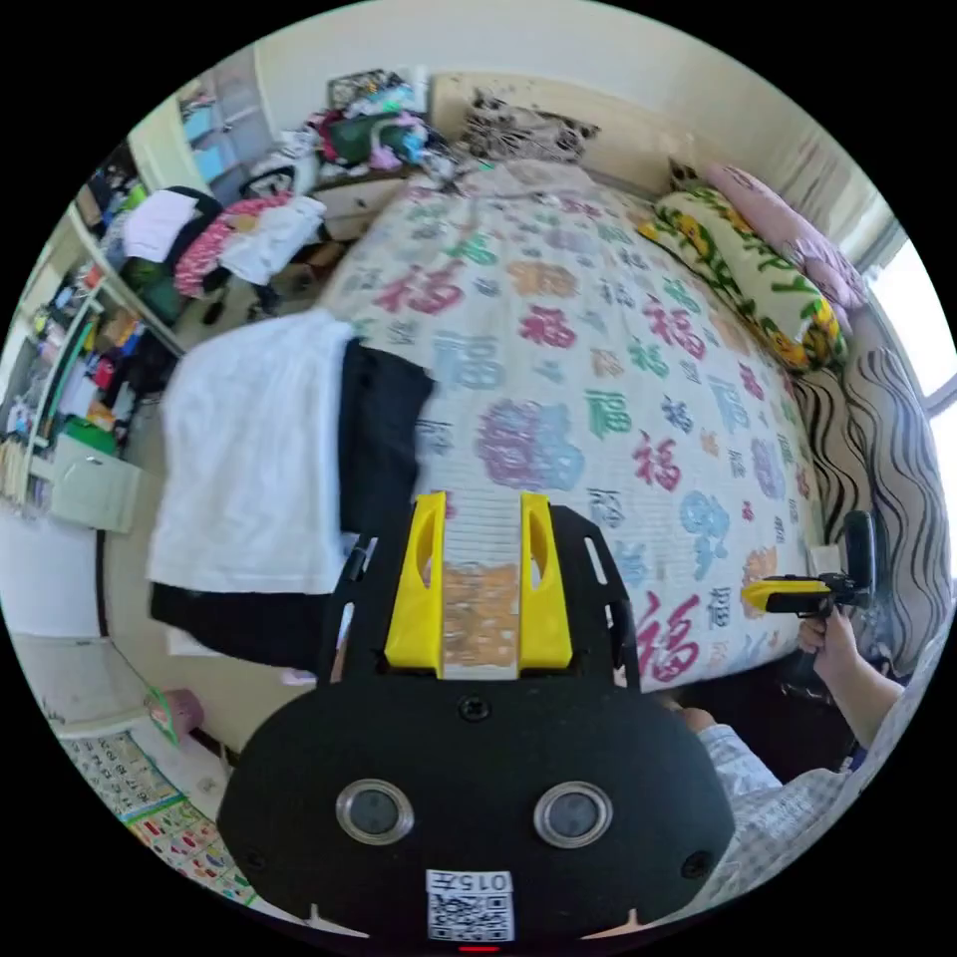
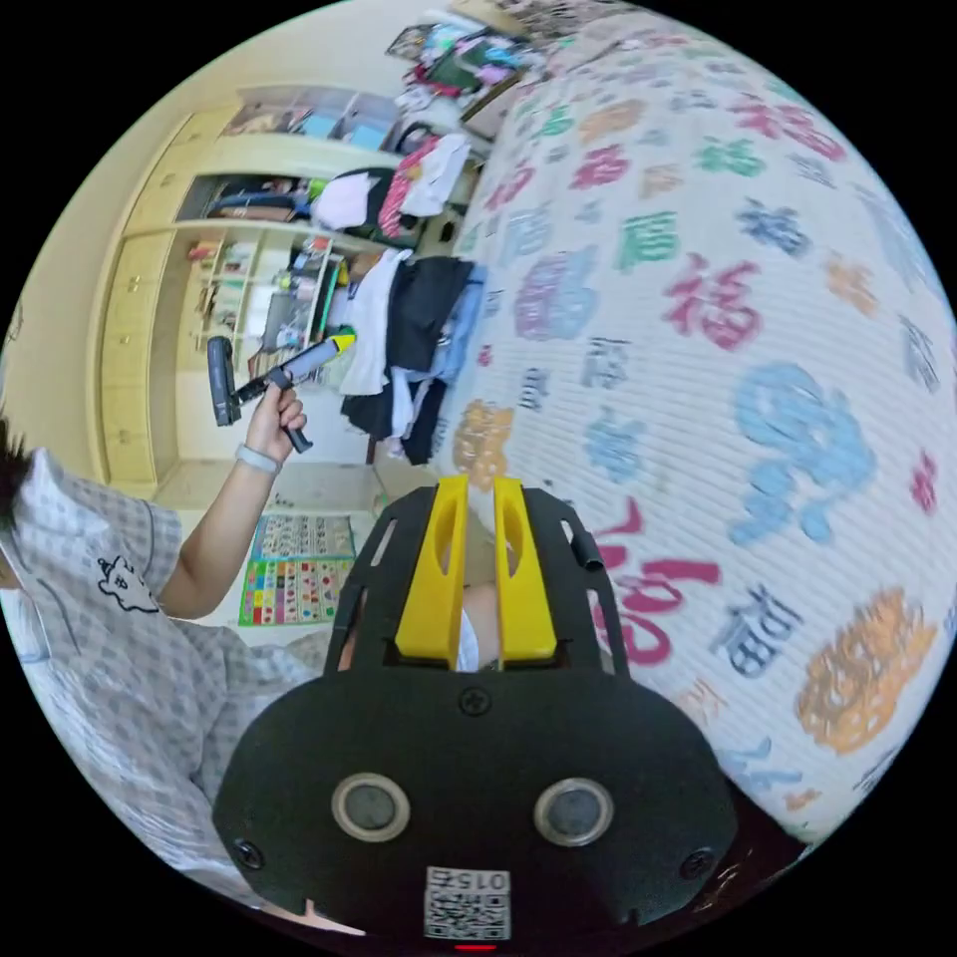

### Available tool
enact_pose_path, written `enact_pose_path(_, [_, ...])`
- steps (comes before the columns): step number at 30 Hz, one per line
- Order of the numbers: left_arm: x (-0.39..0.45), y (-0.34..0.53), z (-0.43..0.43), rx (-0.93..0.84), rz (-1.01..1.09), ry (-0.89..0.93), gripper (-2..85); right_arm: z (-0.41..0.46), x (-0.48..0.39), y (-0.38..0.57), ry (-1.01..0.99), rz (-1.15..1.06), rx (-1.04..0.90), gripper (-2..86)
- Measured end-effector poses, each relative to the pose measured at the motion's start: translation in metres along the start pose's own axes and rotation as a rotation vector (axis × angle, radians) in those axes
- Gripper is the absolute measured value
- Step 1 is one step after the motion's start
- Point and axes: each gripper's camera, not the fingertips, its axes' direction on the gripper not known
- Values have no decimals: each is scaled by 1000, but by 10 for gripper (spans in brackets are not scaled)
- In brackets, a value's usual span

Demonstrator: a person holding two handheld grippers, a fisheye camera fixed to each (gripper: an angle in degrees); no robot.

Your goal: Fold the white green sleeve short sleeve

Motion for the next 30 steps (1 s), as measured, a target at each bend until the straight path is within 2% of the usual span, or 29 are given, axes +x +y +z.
enact_pose_path(4, [-103,43,-41,-73,-83,-163,126,106,-82,-57,-67,-105,-89,49])
enact_pose_path(6, [-128,56,-37,-142,-71,-164,127,137,-116,-68,-114,-138,-113,48])
enact_pose_path(11, [-154,81,-20,-329,8,-199,105,199,-160,-61,8,-97,-226,45])
enact_pose_path(15, [-185,100,-59,-347,-58,-58,32,202,-156,-44,55,32,-217,39])
enact_pose_path(17, [-197,108,-105,-267,-89,21,15,196,-155,-34,104,92,-171,37])
enact_pose_path(21, [-218,124,-251,19,-60,212,1,194,-162,-32,119,94,-75,46])
enact_pose_path(25, [-220,131,-399,276,145,488,-2,204,-205,-56,63,-78,62,84])
enact_pose_path(30, [-210,141,-503,389,345,878,-3,218,-274,-84,-61,-337,174,102])
